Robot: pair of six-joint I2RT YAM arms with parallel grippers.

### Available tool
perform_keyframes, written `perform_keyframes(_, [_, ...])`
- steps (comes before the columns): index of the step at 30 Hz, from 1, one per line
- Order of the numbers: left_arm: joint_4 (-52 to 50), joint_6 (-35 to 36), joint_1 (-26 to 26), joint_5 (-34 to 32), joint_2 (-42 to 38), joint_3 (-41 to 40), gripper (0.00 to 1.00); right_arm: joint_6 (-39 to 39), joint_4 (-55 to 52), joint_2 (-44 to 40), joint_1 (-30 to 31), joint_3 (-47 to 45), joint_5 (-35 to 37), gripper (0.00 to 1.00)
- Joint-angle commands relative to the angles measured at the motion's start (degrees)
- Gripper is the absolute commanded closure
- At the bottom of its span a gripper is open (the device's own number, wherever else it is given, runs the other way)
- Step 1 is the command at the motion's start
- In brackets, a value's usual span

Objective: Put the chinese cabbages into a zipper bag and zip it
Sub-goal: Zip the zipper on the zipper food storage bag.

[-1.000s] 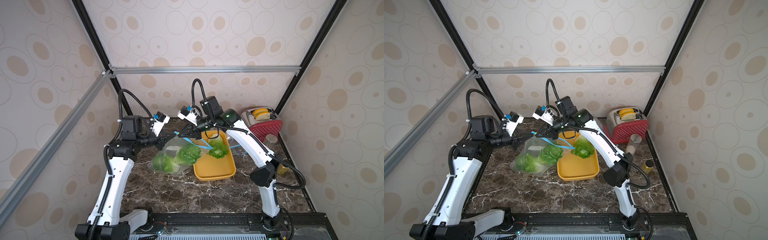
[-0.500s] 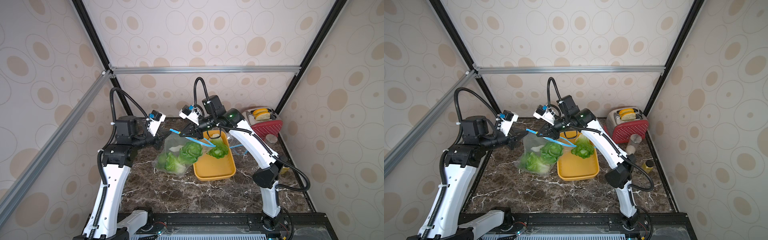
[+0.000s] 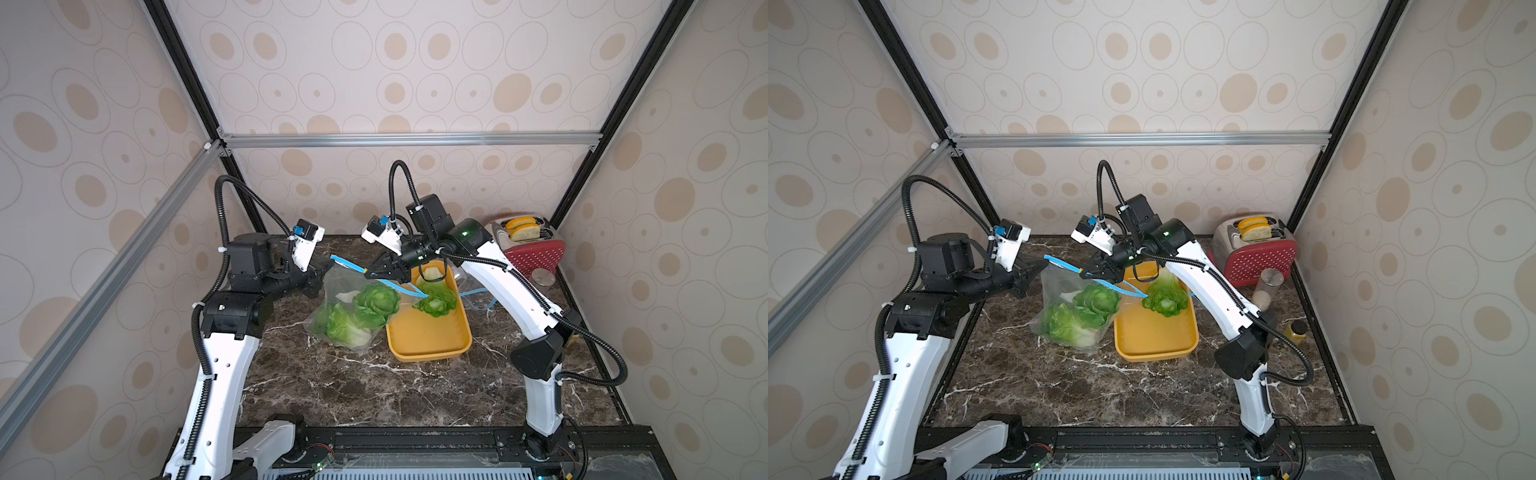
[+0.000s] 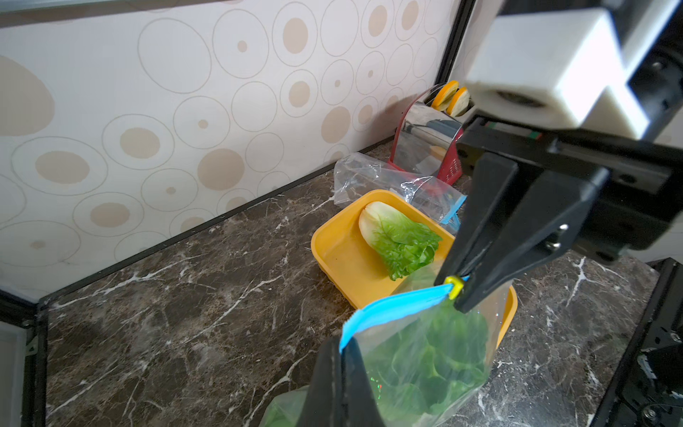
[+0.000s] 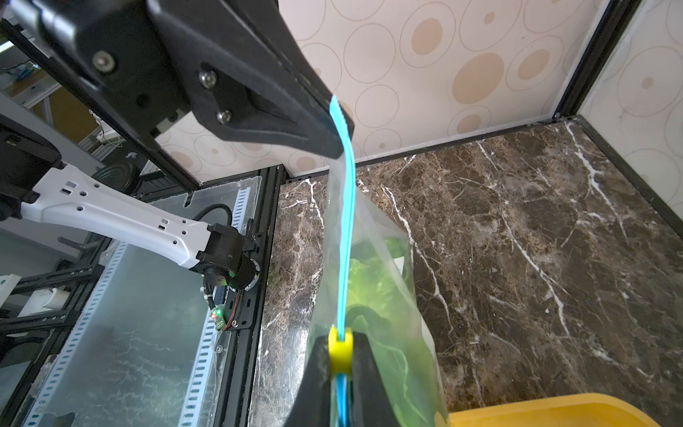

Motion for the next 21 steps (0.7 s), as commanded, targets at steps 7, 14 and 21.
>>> perform_keyframes(7, [2.2, -3.7, 1.9, -11.2, -1.1, 4.2, 1.00, 2.1, -0.9, -8.0, -1.4, -10.0, 3.8, 0.97])
perform_keyframes(14, [1.6, -5.4, 2.2, -16.2, -0.1, 6.2, 1.00, 4.1, 0.9, -12.5, -2.2, -17.0, 6.6, 0.98])
perform_keyframes(21, [0.7, -6.6, 2.6, -19.5, 0.8, 7.2, 1.00, 5.3, 0.7, -15.9, -2.7, -22.3, 10.4, 0.99])
